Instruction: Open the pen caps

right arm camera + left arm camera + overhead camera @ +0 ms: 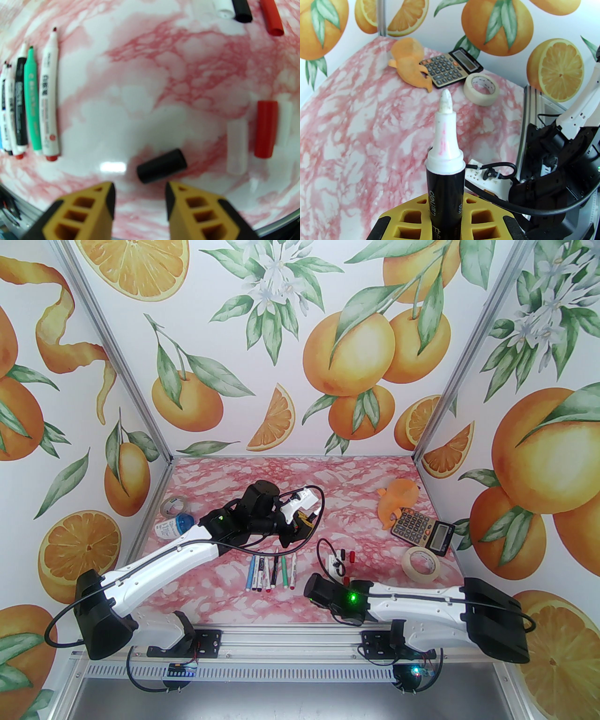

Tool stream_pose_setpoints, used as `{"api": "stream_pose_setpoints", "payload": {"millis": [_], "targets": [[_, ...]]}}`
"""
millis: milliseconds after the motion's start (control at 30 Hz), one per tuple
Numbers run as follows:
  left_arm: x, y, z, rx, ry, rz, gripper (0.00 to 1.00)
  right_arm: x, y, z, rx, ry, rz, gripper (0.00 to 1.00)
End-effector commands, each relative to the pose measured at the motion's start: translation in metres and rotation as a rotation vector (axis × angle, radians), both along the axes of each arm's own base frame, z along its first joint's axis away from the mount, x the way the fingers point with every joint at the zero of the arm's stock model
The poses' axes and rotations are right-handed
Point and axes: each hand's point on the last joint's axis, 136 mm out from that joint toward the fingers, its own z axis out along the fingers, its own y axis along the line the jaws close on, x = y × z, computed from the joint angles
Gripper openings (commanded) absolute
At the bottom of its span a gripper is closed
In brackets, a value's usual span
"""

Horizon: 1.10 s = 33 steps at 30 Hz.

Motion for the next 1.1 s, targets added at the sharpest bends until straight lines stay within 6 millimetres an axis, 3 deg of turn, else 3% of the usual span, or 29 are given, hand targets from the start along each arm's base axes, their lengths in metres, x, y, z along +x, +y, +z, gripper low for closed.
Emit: {"api": "stream_pose_setpoints", "payload": {"millis": [0, 367, 733, 1067], "targets": [[-0.005, 0.002, 0.006, -0.005, -0.025, -0.013, 0.07, 0.005, -0.002, -0.005, -0.005, -0.022, -0.031, 0.43], [-0.009, 0.0, 0.006, -0.005, -0.028, -0.026, 0.07, 0.018, -0.005, -0.006, 0.001, -0.045, -0.061, 0.41], [-0.011, -0.001, 0.005, 0.0, -0.029, -0.034, 0.08, 0.027, -0.017, -0.011, -0.11, -0.058, -0.064, 0.34], [-0.012, -0.002, 0.004, 0.003, -0.026, -0.04, 0.08, 0.031, -0.034, -0.001, -0.232, -0.086, -0.037, 0.28]]}}
